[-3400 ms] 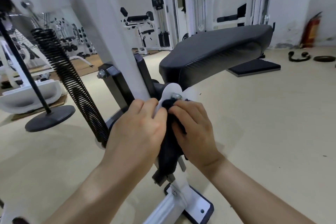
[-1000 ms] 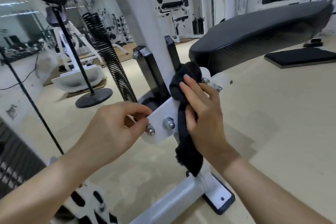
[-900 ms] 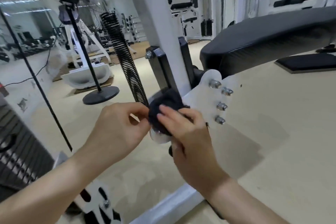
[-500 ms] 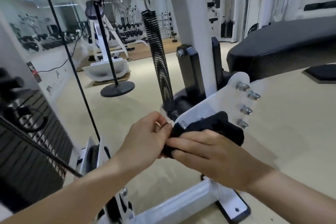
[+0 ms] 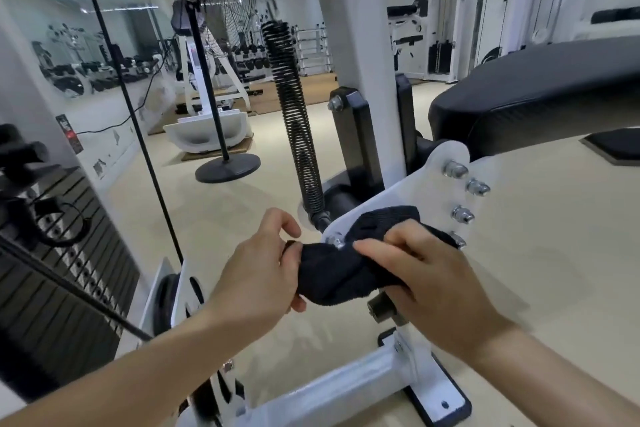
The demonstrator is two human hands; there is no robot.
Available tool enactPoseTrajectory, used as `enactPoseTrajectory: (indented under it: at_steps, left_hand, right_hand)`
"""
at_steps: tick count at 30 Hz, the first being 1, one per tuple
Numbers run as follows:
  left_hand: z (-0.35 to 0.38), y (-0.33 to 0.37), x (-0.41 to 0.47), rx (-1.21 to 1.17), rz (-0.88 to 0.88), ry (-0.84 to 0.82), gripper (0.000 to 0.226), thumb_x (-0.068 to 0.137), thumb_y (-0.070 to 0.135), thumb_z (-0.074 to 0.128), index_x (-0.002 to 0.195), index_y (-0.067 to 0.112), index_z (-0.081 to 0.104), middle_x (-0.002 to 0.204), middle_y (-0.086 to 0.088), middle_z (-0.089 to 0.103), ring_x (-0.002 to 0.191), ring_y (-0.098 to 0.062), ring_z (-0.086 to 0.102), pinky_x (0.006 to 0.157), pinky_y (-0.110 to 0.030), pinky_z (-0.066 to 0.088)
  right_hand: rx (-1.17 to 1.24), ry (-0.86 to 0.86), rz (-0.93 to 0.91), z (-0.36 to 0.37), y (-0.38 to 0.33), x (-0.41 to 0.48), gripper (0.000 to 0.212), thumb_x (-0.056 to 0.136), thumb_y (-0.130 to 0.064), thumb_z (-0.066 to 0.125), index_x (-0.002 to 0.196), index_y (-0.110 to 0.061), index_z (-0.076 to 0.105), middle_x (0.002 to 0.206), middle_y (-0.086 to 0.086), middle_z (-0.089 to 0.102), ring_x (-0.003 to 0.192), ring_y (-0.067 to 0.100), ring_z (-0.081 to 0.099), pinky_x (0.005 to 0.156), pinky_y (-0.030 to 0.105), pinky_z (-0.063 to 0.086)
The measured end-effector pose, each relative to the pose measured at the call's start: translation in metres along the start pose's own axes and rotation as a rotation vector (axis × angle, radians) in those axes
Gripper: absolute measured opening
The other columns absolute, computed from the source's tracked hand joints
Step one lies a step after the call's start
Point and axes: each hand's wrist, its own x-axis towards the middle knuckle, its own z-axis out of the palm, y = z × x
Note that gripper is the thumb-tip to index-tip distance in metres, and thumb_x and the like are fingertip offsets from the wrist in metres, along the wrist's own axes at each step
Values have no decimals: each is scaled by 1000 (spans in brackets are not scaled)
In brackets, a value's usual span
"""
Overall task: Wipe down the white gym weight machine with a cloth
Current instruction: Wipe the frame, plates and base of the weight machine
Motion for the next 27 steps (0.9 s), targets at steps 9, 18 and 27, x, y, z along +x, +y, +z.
enactPoseTrajectory:
  at_steps: [9,18,27]
  left_hand:
    - [-29,47,-6,370,312,-7,15,81,45,47,96,44,46,92,20,50,88,0,47,64,-18,40]
    - [10,54,-5,693,598,13,17,89,36,53,104,27,52,93,6,50,78,-16,50,55,-28,37]
    - [14,80,26,530,414,130,11,97,28,38,88,29,32,71,7,48,63,-22,46,51,-29,31]
  right_hand:
    - [-33,-34,33,9,-1,27,24,85,-7,54,102,-7,72,100,8,62,93,26,56,82,33,47]
    - [212,240,751,-10,16,22,27,83,-1,59,86,-26,68,79,-12,67,77,6,62,69,16,50]
    - [264,300,598,-28,1,92,18,87,-1,61,95,-16,68,85,-5,69,81,10,65,74,22,51]
